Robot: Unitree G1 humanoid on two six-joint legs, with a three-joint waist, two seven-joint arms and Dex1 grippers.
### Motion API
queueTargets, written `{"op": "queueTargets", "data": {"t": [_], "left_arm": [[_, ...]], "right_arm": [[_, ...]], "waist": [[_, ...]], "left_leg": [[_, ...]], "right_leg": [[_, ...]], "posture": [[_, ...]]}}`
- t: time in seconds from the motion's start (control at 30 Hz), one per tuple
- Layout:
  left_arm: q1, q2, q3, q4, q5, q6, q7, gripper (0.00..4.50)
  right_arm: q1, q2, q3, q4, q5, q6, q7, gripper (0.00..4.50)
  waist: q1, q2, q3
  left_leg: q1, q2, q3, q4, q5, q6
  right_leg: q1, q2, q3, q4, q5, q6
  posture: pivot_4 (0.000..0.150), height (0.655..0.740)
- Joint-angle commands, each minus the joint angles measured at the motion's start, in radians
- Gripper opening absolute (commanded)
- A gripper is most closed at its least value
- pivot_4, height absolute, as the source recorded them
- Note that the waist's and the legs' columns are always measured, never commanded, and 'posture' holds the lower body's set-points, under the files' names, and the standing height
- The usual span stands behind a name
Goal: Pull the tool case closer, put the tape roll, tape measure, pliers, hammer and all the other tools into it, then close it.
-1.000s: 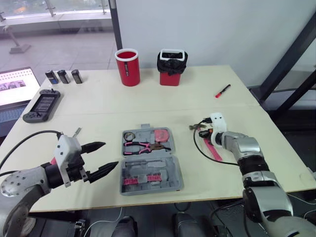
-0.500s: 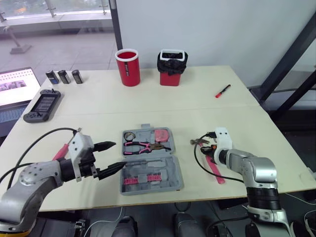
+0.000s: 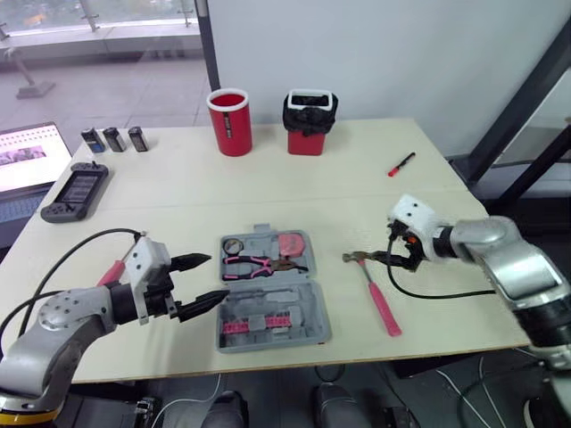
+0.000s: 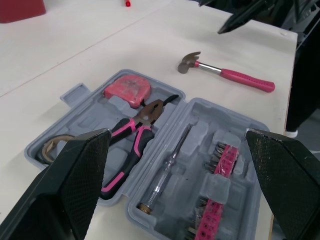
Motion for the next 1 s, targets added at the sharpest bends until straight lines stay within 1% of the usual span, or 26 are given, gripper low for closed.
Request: {"op": "queueTargets", "data": {"t": [0.03, 0.07, 0.13, 0.27, 0.33, 0.43, 0.57, 0.6, 0.63, 0.67, 0.73, 0.77, 0.87, 0.9, 0.97, 1.0], "left_arm": [[-0.030, 0.005, 0.001, -0.001, 0.007, -0.012, -0.007, 4.50], [-0.034, 0.008, 0.003, 0.000, 0.007, -0.011, -0.008, 4.50], [-0.037, 0.016, 0.009, 0.003, 0.009, -0.010, -0.010, 4.50], [-0.020, 0.033, 0.035, -0.008, 0.002, -0.001, -0.011, 4.50], [-0.001, 0.042, 0.053, -0.022, -0.002, 0.006, -0.007, 4.50], [0.027, 0.052, 0.079, -0.045, -0.009, 0.017, 0.003, 4.50], [0.063, 0.058, 0.112, -0.075, -0.020, 0.032, 0.011, 4.50], [0.070, 0.058, 0.117, -0.082, -0.022, 0.035, 0.014, 4.50], [0.076, 0.058, 0.123, -0.087, -0.024, 0.037, 0.014, 4.50], [0.082, 0.058, 0.129, -0.093, -0.025, 0.041, 0.015, 4.50], [0.094, 0.057, 0.140, -0.106, -0.027, 0.049, 0.016, 4.50], [0.098, 0.057, 0.145, -0.111, -0.027, 0.052, 0.017, 4.50], [0.106, 0.059, 0.153, -0.122, -0.029, 0.060, 0.019, 4.50], [0.108, 0.059, 0.156, -0.124, -0.030, 0.062, 0.018, 4.50], [0.109, 0.061, 0.158, -0.126, -0.028, 0.067, 0.014, 4.50], [0.104, 0.065, 0.157, -0.124, -0.028, 0.070, 0.013, 4.50]], "right_arm": [[-0.127, -0.034, 0.159, 0.154, -0.236, -0.591, 0.120, 4.44], [-0.156, -0.033, 0.194, 0.204, -0.282, -0.720, 0.137, 4.44], [-0.214, -0.002, 0.242, 0.310, -0.339, -0.898, 0.159, 4.44], [-0.317, 0.066, 0.345, 0.514, -0.526, -1.207, 0.092, 4.44], [-0.366, 0.102, 0.394, 0.604, -0.644, -1.313, 0.016, 4.44], [-0.414, 0.150, 0.444, 0.705, -0.756, -1.420, -0.073, 4.44], [-0.455, 0.216, 0.493, 0.802, -0.862, -1.471, -0.157, 4.44], [-0.463, 0.230, 0.504, 0.821, -0.888, -1.475, -0.178, 3.94], [-0.471, 0.244, 0.511, 0.839, -0.907, -1.478, -0.196, 3.58], [-0.478, 0.260, 0.519, 0.856, -0.924, -1.479, -0.212, 3.13], [-0.490, 0.289, 0.532, 0.889, -0.956, -1.470, -0.231, 2.11], [-0.494, 0.301, 0.535, 0.903, -0.965, -1.467, -0.234, 1.53], [-0.494, 0.317, 0.528, 0.923, -0.960, -1.470, -0.216, 0.18], [-0.490, 0.319, 0.520, 0.925, -0.945, -1.471, -0.200, 0.04], [-0.480, 0.305, 0.493, 0.917, -0.888, -1.464, -0.135, 0.04], [-0.469, 0.291, 0.461, 0.908, -0.828, -1.438, -0.078, 0.04]], "waist": [[0.003, 0.001, 0.000], [0.003, 0.001, 0.000], [0.005, 0.000, 0.001], [0.006, 0.000, 0.001], [0.005, 0.000, 0.001], [0.004, 0.000, 0.001], [0.003, 0.000, 0.001], [0.002, 0.000, 0.001], [0.003, 0.000, 0.001], [0.002, -0.001, 0.000], [-0.003, -0.001, 0.000], [-0.006, -0.002, 0.000], [-0.018, -0.002, 0.000], [-0.020, -0.002, 0.000], [-0.021, -0.002, 0.000], [-0.020, -0.002, 0.000]], "left_leg": [[0.000, 0.000, 0.000, 0.000, 0.000, 0.000], [0.000, 0.000, 0.000, 0.000, 0.000, 0.000], [0.000, 0.000, 0.000, 0.000, 0.000, 0.000], [-0.001, 0.000, 0.000, 0.000, 0.000, 0.000], [-0.001, 0.000, 0.000, 0.000, 0.000, 0.000], [0.000, 0.000, 0.000, 0.000, 0.000, 0.000], [0.000, 0.000, 0.000, 0.000, 0.000, 0.000], [0.001, 0.000, 0.000, 0.000, 0.000, 0.000], [0.001, 0.000, 0.000, 0.000, 0.000, -0.001], [0.001, 0.000, 0.000, 0.001, 0.001, -0.001], [0.005, 0.000, 0.000, 0.001, 0.001, -0.001], [0.007, 0.000, 0.000, 0.001, 0.001, -0.001], [0.019, 0.000, 0.000, 0.000, 0.001, -0.001], [0.019, 0.000, -0.001, 0.000, 0.001, -0.001], [0.019, 0.000, -0.001, 0.000, 0.001, -0.001], [0.019, 0.000, -0.001, 0.000, 0.001, -0.001]], "right_leg": [[0.000, 0.000, 0.000, 0.000, 0.000, 0.001], [0.000, 0.000, 0.000, 0.000, 0.000, 0.001], [0.000, 0.000, 0.000, 0.000, 0.000, 0.002], [0.000, -0.001, 0.000, 0.000, 0.000, 0.002], [0.000, -0.001, 0.000, 0.000, 0.000, 0.002], [0.000, -0.001, 0.000, 0.001, 0.000, 0.001], [0.000, -0.001, 0.000, 0.002, 0.000, 0.001], [0.001, -0.001, 0.000, 0.002, 0.000, 0.001], [0.001, -0.001, 0.000, 0.002, 0.001, 0.001], [0.001, -0.001, 0.000, 0.002, 0.001, 0.001], [0.005, 0.000, 0.000, 0.002, 0.001, 0.000], [0.007, 0.000, 0.001, 0.002, 0.001, -0.001], [0.018, 0.000, 0.001, 0.002, 0.001, -0.001], [0.018, 0.000, 0.001, 0.003, 0.001, -0.001], [0.018, 0.000, 0.001, 0.003, 0.001, -0.001], [0.018, 0.000, 0.001, 0.003, 0.001, -0.001]], "posture": [[0.150, 0.7400], [0.150, 0.7400], [0.150, 0.7400], [0.150, 0.7400], [0.150, 0.7400], [0.150, 0.7400], [0.150, 0.7400], [0.150, 0.7400], [0.150, 0.7400], [0.150, 0.7400], [0.150, 0.7400], [0.150, 0.7400], [0.150, 0.7400], [0.150, 0.7400], [0.150, 0.7400], [0.150, 0.7400]]}}
